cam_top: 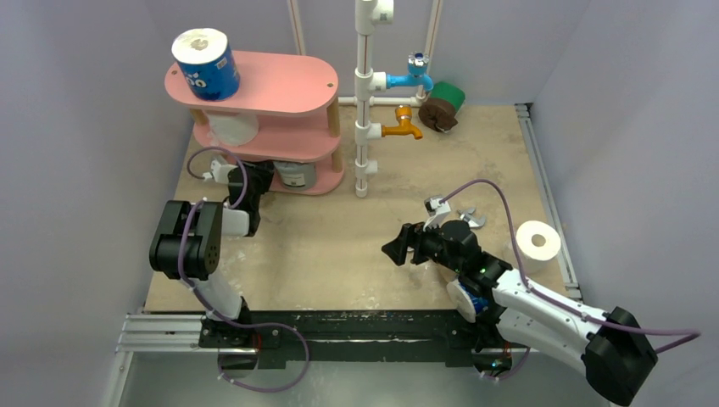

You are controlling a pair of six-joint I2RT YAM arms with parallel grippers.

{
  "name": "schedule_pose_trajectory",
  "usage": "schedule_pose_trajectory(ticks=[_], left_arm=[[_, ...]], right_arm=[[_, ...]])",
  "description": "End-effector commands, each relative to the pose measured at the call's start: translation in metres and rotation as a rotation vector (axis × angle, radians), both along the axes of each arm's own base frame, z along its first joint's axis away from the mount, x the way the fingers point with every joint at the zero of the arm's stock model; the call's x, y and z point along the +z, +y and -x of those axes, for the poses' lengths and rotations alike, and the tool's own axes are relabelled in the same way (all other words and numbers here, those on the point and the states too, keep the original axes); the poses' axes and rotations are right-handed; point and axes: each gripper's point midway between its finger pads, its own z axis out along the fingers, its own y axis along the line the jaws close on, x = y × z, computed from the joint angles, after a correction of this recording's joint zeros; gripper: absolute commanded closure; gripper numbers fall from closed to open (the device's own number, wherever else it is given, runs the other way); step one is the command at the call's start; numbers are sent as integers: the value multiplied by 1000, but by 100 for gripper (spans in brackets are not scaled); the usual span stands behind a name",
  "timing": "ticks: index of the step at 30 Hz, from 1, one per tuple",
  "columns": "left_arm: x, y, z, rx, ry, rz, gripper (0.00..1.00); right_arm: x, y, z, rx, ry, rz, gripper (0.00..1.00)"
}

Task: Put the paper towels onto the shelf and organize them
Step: Place the paper towel on the shelf.

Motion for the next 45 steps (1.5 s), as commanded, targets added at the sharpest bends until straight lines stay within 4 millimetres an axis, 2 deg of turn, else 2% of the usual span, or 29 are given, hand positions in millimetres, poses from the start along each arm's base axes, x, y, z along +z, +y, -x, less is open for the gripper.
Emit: schedule_pose_trajectory(ticks=[1, 12, 27, 45], left_arm=[[22, -3, -19, -24, -87, 11, 69], [16, -14, -23, -81, -114, 33, 68], [3, -31, -18, -100, -101, 45, 68], [3, -53, -21, -126, -100, 37, 69]], right_arm=[[14, 7, -4, 15, -34, -31, 22], [12, 8, -5, 13, -27, -24, 22], [11, 8, -6, 14, -27, -21, 22], [13, 7, -5, 12, -35, -26, 22]])
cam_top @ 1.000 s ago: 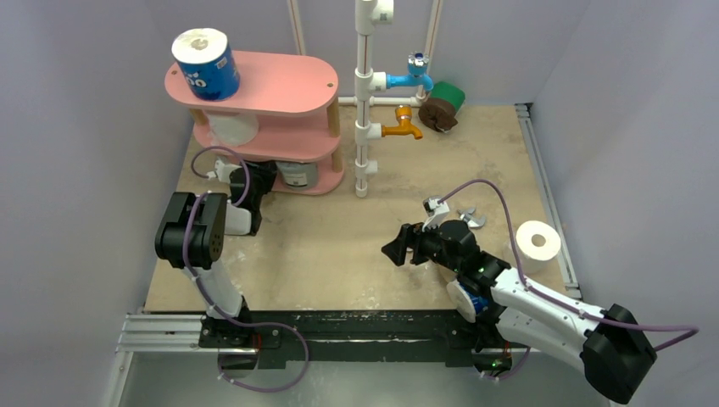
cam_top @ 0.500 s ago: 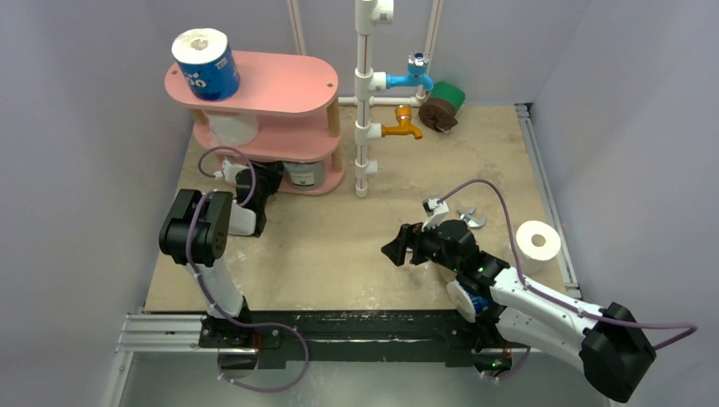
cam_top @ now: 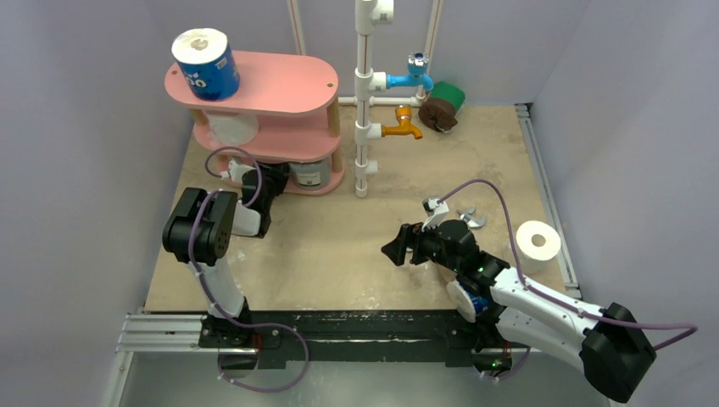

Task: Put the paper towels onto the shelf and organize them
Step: Place the paper towel on the shelf.

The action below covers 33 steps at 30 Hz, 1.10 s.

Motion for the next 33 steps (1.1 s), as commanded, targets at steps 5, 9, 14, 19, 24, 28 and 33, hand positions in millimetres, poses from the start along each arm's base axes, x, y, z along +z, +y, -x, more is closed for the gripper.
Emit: schedule_pose_trajectory(ticks=[5, 9, 14, 19, 24, 28, 33], left_arm=[[23, -13, -13, -11, -83, 6, 69], [25, -15, -13, -14, -87, 7, 69], [25, -14, -11, -7, -88, 8, 69], [30, 2, 1, 48, -92, -10, 61], [35, 24, 19, 93, -61, -30, 48], [39, 37, 40, 125, -29, -52, 43], [28, 45, 85, 150, 92, -62, 40]], right_arm=[[22, 6, -4, 9, -57, -49, 22], [23, 6, -4, 11, -58, -50, 22], [23, 5, -4, 9, -59, -50, 22], [25, 4, -4, 4, -64, -52, 22], [26, 4, -3, 8, -67, -53, 22], [30, 4, -3, 8, -77, -56, 22], [32, 1, -5, -4, -91, -50, 22]])
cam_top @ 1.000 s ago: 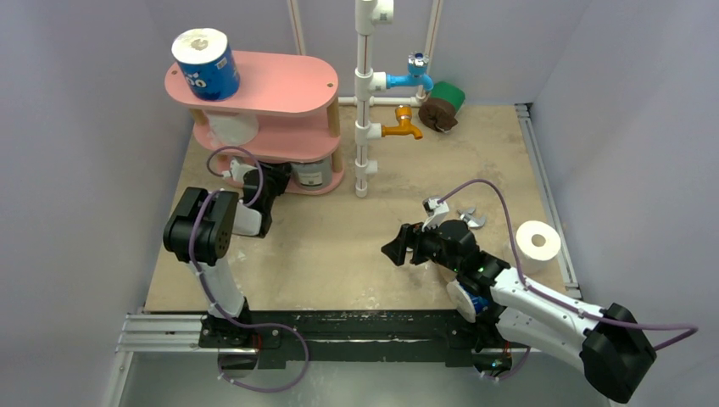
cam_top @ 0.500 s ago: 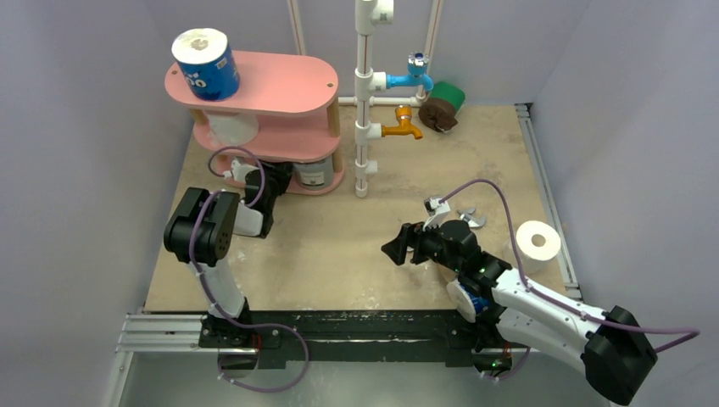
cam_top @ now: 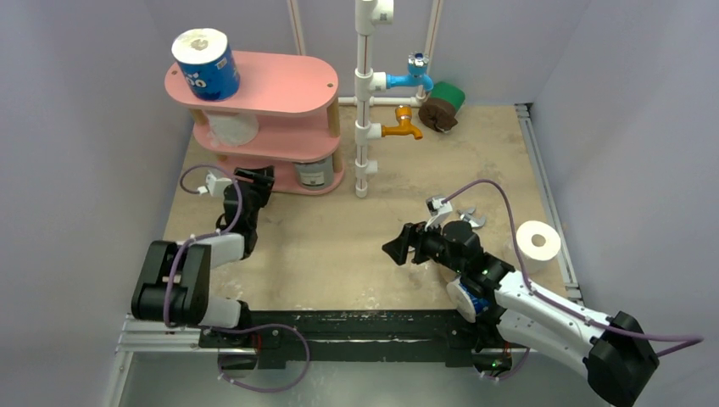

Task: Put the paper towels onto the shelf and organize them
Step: Place the paper towel on the shelf, then adjust the paper towel at the center of the board.

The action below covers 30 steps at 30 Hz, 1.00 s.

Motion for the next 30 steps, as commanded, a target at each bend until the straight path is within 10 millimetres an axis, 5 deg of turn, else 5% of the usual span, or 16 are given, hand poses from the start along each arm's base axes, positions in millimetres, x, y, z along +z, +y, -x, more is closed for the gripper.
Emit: schedule_pose_trajectory(ticks=[1, 6, 14, 20, 22, 30], left_arm=[[-26, 8, 44, 39, 186, -17, 39], [-35, 1, 111, 30, 381, -119, 27], [0, 18, 183, -6, 345, -230, 21], [-14, 0, 211, -159, 396, -270, 15], [-18, -8, 215, -206, 394, -280, 15], [-9, -49, 207, -388, 333, -318, 15]], right_arm=[[18, 1, -7, -15, -58, -17, 22], [17, 6, -8, 0, -40, -22, 21], [32, -2, -13, -53, -63, -16, 18], [51, -21, -27, -199, -38, 18, 13], [55, -41, -37, -316, -28, 90, 10], [68, -101, -56, -620, 15, 314, 1]])
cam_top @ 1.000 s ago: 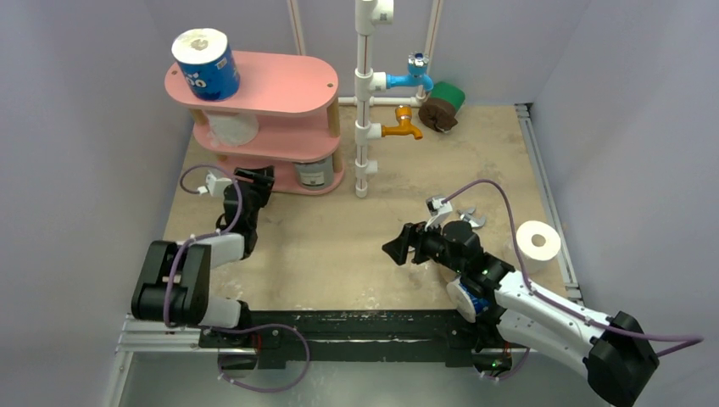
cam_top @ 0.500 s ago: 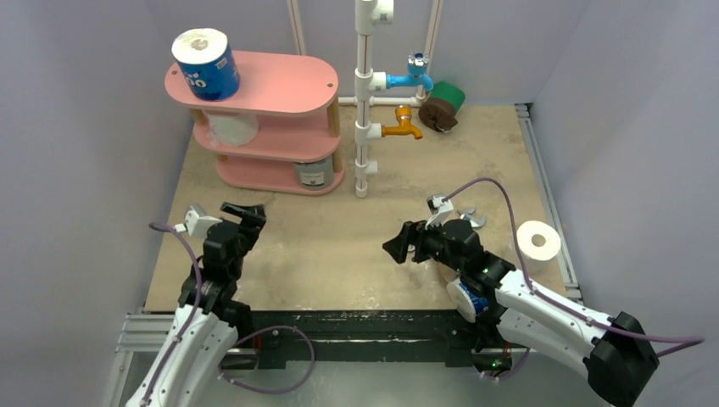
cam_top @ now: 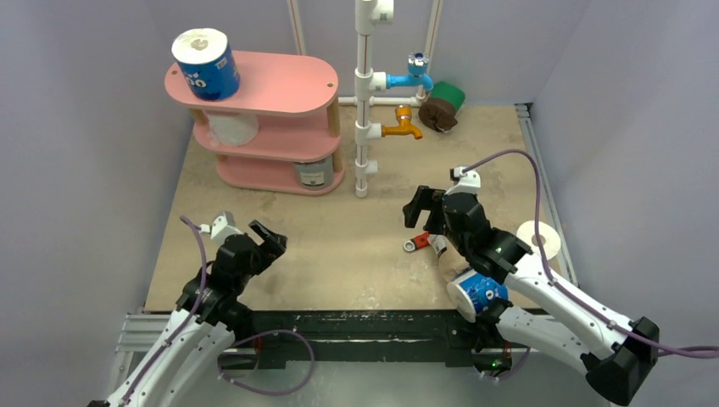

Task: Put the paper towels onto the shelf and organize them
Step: Adjust the paper towel at the center of the board.

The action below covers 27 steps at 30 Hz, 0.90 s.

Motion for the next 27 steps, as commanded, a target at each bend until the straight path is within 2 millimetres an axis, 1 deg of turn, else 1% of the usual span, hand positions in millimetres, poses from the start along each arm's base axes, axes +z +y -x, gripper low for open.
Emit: schedule_pose_trajectory(ticks=[1, 4, 7, 9, 11, 13, 14, 17, 19, 22, 23, 25, 27], left_arm=[[10, -30, -9, -139, -35, 21, 15], [6, -48, -14, -203, -40, 68, 15], [-4, -61, -18, -241, -30, 107, 15], [-8, -70, -20, -268, -30, 139, 15], [-11, -79, -22, -293, -28, 169, 15], [-14, -85, -23, -308, -19, 188, 15], [-15, -87, -24, -315, -16, 196, 15], [-21, -92, -26, -317, 7, 210, 15], [-22, -93, -28, -312, 12, 218, 15], [-25, -100, -26, -342, 19, 247, 15], [-21, -104, -29, -352, -8, 264, 15], [-23, -107, -28, -362, -7, 278, 15], [-25, -109, -27, -373, -1, 288, 15]], right_arm=[[-6, -48, -7, -230, 82, 160, 1], [-17, -64, -6, -302, 151, 181, 1], [-29, -78, -2, -357, 194, 187, 1], [-35, -82, 2, -365, 217, 186, 1], [-35, -86, 5, -378, 213, 176, 1], [-32, -89, 5, -404, 208, 168, 1], [-34, -93, 6, -427, 215, 178, 1], [-48, -103, 7, -501, 265, 233, 1], [-63, -109, 10, -547, 322, 259, 1], [-81, -110, 14, -572, 372, 226, 1], [-85, -109, 16, -578, 378, 205, 1], [-92, -107, 19, -579, 379, 164, 1], [-93, -103, 18, -566, 372, 132, 1]])
